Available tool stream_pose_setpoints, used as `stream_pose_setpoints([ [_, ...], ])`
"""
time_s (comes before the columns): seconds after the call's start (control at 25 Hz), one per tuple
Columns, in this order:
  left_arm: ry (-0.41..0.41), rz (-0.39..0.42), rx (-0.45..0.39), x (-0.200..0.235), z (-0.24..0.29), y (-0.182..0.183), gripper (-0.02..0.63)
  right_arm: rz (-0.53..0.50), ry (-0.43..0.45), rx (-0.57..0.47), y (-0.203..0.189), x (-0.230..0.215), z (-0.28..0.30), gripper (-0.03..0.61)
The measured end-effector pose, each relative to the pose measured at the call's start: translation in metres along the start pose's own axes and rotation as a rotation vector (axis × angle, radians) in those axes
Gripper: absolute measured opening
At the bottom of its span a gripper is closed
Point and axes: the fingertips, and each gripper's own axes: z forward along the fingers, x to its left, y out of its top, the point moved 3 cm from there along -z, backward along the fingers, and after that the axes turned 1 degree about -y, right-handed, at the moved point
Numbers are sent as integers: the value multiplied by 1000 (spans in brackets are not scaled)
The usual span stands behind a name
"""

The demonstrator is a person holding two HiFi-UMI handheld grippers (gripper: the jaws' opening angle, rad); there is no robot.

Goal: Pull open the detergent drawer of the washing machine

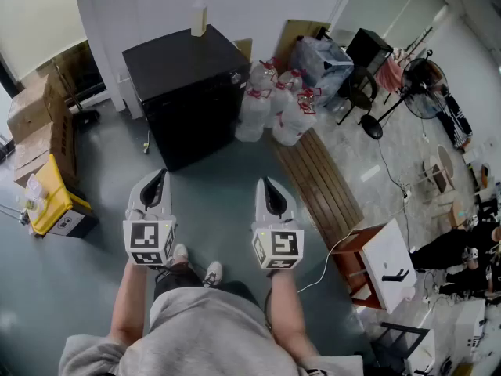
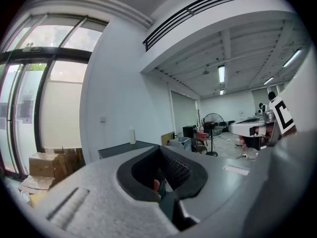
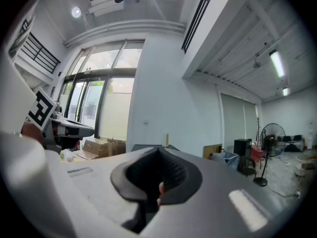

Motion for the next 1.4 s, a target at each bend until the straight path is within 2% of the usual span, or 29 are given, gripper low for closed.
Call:
stream_pose_setpoints([
  [0.44,-24,3,3,-20,19,3,9,0,-44,38,-7,-30,-3,3],
  [0.76,-46,5,11,-22,67,0,11,2,-67,42,-16,-54,29,3],
  [1.04,-46,-11,18,-11,145,-1,11,4,-59,41,-22,-88,94,3],
  [1.4,0,-31,51,34,252,8,11,18,18,47,-10,-113,225,3],
])
